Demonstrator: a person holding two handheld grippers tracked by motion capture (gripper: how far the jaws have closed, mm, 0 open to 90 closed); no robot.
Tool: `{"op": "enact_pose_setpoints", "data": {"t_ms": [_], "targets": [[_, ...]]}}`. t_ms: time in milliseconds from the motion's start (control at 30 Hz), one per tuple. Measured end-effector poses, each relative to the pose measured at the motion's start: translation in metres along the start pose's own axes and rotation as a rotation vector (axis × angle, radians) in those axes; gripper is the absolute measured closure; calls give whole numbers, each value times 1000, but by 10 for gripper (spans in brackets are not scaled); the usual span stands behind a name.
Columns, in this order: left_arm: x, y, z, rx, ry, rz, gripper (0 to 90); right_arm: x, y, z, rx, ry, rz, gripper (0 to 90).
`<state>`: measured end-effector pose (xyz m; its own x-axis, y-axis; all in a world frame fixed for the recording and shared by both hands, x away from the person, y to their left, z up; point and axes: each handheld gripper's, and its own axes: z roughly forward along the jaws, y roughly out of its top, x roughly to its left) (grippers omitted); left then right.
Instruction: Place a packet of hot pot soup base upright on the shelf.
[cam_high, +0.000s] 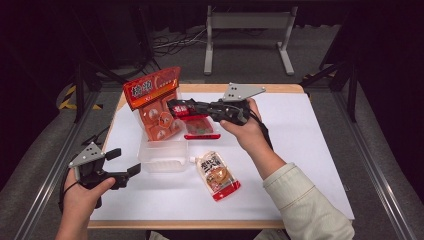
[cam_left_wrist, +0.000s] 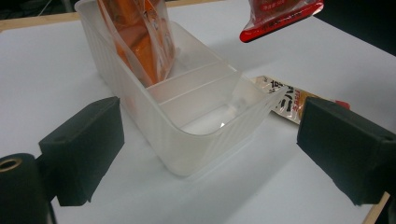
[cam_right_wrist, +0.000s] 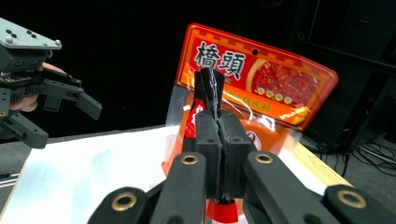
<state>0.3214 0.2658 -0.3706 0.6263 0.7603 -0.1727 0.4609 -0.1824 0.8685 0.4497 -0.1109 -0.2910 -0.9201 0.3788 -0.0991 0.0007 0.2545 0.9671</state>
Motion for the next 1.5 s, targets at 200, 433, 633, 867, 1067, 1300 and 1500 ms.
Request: {"op": "enact_pose_setpoints", "data": {"t_ms": [200,433,633,867,1067,1300,1500], "targets": [[1,0,-1,-4,-1,4,83,5,5,14,-8,24,-8,889],[0,1,0,-5,-3,4,83,11,8,29,-7,40,-18,889],[1,2,0,-9,-9,6,83,13,12,41,-2,50,-30,889],[1,1,2,-9,-11,0,84,15,12,53,-1,59,-33,889],[1,1,1,-8,-10,-3,84,16,9,64,20,78,-48,888],[1,1,2,-7,-11,-1,84,20,6,77,22,87,-69,888],[3,0,2,-7,-11,0,84,21,3,86,23,89,-80,885]]}}
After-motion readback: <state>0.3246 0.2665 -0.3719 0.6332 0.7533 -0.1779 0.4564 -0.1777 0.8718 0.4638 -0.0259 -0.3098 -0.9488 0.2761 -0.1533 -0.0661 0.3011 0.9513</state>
